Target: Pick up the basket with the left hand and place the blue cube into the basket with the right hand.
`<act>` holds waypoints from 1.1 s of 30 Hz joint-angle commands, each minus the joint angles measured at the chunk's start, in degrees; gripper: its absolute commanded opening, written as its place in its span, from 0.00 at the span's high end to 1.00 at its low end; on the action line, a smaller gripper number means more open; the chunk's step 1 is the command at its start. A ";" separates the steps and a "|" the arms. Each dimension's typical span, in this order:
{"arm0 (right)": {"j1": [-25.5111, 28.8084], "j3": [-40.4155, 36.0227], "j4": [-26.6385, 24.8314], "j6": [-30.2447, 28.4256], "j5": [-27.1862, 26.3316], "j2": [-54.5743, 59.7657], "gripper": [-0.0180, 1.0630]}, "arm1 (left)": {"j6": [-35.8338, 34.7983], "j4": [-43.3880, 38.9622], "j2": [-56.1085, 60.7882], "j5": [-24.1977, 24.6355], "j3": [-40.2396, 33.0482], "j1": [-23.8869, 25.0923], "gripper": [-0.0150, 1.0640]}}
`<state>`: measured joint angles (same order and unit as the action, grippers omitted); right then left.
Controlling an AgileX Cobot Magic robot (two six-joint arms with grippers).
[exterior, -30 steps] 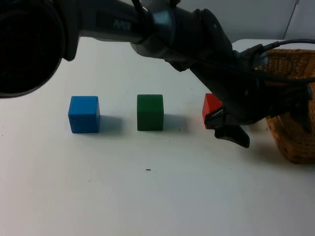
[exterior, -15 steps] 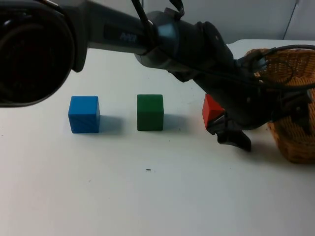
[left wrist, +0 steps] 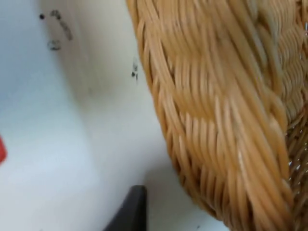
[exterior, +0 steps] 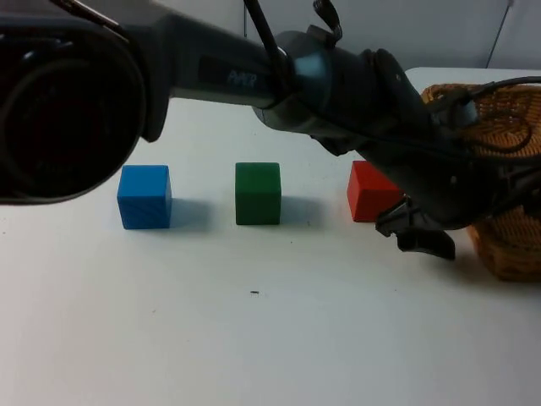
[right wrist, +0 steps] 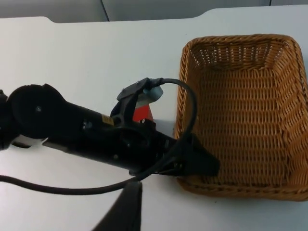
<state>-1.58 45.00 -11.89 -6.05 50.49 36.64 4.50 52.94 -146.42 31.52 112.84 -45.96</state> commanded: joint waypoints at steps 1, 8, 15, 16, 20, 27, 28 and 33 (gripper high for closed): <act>0.49 0.50 -0.36 -0.52 -0.62 0.20 0.03 | -1.26 0.89 -0.41 -0.82 0.61 -0.43 0.24; 0.49 0.50 -0.36 -0.52 -0.62 0.20 0.03 | -1.53 0.89 -0.77 -2.49 1.06 -0.43 0.66; 0.49 0.50 -0.36 -0.52 -0.62 0.20 0.03 | -1.53 3.67 -0.88 -5.74 1.30 -0.65 0.89; 0.49 0.50 -0.36 -0.52 -0.62 0.20 0.03 | -1.53 3.67 -0.88 -6.16 1.30 -0.91 0.93; 0.49 0.50 -0.36 -0.52 -0.62 0.20 0.03 | -2.04 3.83 -0.88 -7.44 1.30 -1.10 0.99; 0.49 0.50 -0.23 -0.52 -1.09 0.20 0.03 | -6.53 3.83 -0.88 -8.63 1.30 -1.10 0.99; 0.49 0.50 -0.23 -0.52 -1.09 0.20 0.03 | -7.04 3.83 -0.64 -8.74 1.30 -1.10 0.99; 0.49 0.50 -0.23 -0.52 -1.33 0.20 0.03 | -11.13 -0.70 2.64 -10.31 1.07 -1.10 0.99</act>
<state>-1.58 45.00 -12.12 -6.14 50.05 36.64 -5.25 52.88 -146.34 23.60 113.43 -46.71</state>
